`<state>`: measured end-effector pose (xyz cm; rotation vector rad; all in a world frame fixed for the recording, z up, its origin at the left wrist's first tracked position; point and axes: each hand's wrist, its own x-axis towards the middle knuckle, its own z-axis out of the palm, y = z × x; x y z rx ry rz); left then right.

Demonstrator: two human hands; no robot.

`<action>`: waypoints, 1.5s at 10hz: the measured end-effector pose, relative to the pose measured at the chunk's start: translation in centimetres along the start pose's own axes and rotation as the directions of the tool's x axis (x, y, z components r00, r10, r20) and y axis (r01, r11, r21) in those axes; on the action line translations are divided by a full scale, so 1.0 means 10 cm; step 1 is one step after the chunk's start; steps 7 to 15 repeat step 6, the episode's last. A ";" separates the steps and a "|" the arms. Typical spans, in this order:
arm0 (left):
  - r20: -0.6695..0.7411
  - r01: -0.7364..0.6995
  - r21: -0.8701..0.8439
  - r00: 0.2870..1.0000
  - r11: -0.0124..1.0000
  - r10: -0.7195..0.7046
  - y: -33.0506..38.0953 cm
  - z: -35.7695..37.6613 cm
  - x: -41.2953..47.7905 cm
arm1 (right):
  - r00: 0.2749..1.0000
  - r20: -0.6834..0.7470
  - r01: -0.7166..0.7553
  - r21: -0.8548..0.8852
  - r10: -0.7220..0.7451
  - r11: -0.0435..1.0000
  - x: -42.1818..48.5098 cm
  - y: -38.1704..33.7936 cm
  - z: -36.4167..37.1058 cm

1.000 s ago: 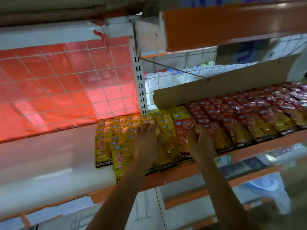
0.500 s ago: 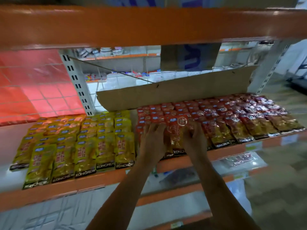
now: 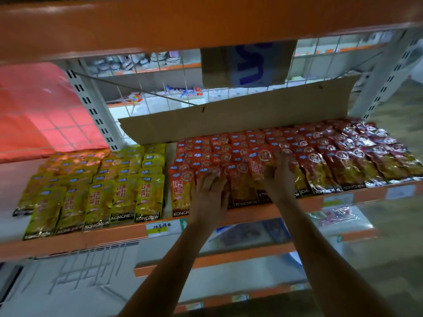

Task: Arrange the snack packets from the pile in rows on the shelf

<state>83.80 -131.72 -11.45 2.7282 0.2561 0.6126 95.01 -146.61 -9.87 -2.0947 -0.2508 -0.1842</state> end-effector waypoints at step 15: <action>-0.118 0.214 0.070 0.972 0.974 -0.205 -0.17 -0.43 -0.38 | 0.997 -0.032 0.051 -0.388 -0.068 0.920 -0.61 -0.10 0.09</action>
